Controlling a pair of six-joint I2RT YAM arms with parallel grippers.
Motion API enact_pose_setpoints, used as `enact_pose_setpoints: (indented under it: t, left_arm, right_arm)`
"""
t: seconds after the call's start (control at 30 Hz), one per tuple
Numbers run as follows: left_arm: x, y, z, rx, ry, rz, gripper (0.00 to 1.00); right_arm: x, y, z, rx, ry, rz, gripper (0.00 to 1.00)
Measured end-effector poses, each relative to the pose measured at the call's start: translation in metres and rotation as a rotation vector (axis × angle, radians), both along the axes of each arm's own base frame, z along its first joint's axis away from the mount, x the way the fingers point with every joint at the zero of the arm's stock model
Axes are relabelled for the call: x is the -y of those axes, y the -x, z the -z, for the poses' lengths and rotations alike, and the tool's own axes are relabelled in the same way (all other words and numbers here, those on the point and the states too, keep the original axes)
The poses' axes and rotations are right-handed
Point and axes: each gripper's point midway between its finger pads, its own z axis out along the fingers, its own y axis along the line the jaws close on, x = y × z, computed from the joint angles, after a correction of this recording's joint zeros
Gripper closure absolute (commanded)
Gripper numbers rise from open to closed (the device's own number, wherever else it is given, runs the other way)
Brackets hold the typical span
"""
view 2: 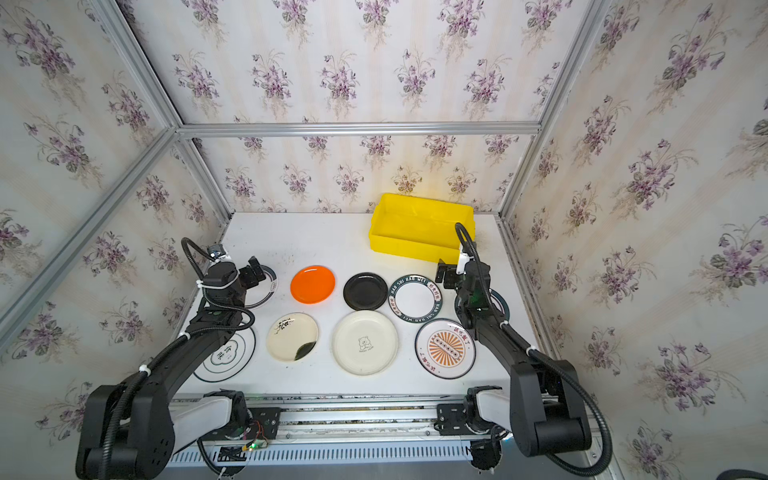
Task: Place the plates into the plastic bin on the countertop
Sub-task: 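Move left gripper toward the green-rimmed white plate with red ring while right arm shifts, then grasp the rim of the green-rimmed plate with left gripper and tilt it up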
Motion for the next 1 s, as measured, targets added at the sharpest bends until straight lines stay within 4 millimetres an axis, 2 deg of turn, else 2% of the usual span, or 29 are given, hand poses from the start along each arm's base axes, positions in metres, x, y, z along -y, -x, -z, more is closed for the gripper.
enact_pose_setpoints:
  t: [0.17, 0.3, 0.4, 0.53, 0.63, 0.73, 1.0]
  left_arm:
    - [-0.015, 0.0, 0.01, -0.064, 0.057, -0.082, 0.01]
    - [-0.036, 0.001, 0.032, -0.117, 0.153, -0.146, 0.01]
    - [-0.051, 0.003, 0.053, -0.164, 0.242, -0.183, 0.01]
    - [-0.069, 0.015, 0.082, -0.218, 0.354, -0.238, 0.09]
    - [-0.079, 0.023, 0.092, -0.235, 0.403, -0.266, 0.16]
    - [-0.081, 0.023, 0.096, -0.238, 0.45, -0.247, 0.24]
    - [-0.076, 0.023, 0.116, -0.266, 0.586, -0.191, 0.26]
  right_arm:
    - [-0.018, -0.001, -0.007, -0.083, -0.158, -0.044, 0.0]
    - [-0.036, 0.01, 0.004, -0.167, -0.253, -0.112, 0.0]
    - [-0.045, 0.019, 0.003, -0.187, -0.294, -0.155, 0.0]
    - [-0.054, 0.028, -0.007, -0.182, -0.33, -0.204, 0.0]
    - [-0.06, 0.033, -0.011, -0.178, -0.351, -0.233, 0.0]
    - [-0.063, 0.038, -0.005, -0.206, -0.372, -0.245, 0.0]
    - [-0.065, 0.042, -0.003, -0.225, -0.396, -0.249, 0.0]
